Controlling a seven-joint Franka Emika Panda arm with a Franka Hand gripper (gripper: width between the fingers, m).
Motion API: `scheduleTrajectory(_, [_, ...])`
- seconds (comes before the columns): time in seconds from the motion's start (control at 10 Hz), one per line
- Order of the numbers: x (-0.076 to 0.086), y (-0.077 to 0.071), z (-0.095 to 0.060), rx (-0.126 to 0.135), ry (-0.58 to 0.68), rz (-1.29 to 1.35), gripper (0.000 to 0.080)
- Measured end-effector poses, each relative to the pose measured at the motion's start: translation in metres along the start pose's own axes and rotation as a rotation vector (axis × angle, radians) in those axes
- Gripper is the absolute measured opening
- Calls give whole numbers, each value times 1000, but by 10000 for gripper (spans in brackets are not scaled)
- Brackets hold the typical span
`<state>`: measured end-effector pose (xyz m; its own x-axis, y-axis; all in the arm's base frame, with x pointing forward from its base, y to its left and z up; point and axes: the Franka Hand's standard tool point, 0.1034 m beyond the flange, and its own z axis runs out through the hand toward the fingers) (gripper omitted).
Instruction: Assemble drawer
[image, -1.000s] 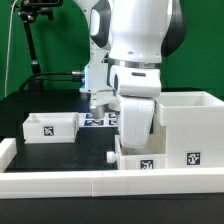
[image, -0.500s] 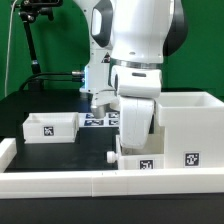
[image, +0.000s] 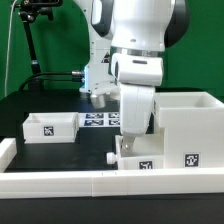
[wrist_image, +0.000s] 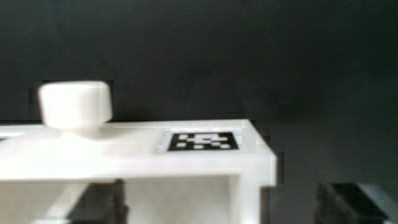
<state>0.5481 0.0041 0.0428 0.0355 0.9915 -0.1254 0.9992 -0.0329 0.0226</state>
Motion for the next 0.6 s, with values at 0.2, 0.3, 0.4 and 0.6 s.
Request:
scheduleTrajectory(0.2, [-15, 4, -22, 4, -16, -11, 633])
scheduleTrajectory(0.3, [-27, 6, -27, 0, -21, -29, 646])
scheduleTrajectory(0.4, [-38, 5, -26, 5, -24, -44, 646])
scheduleTrajectory(0.6, [-52, 4, -23, 12, -21, -58, 649])
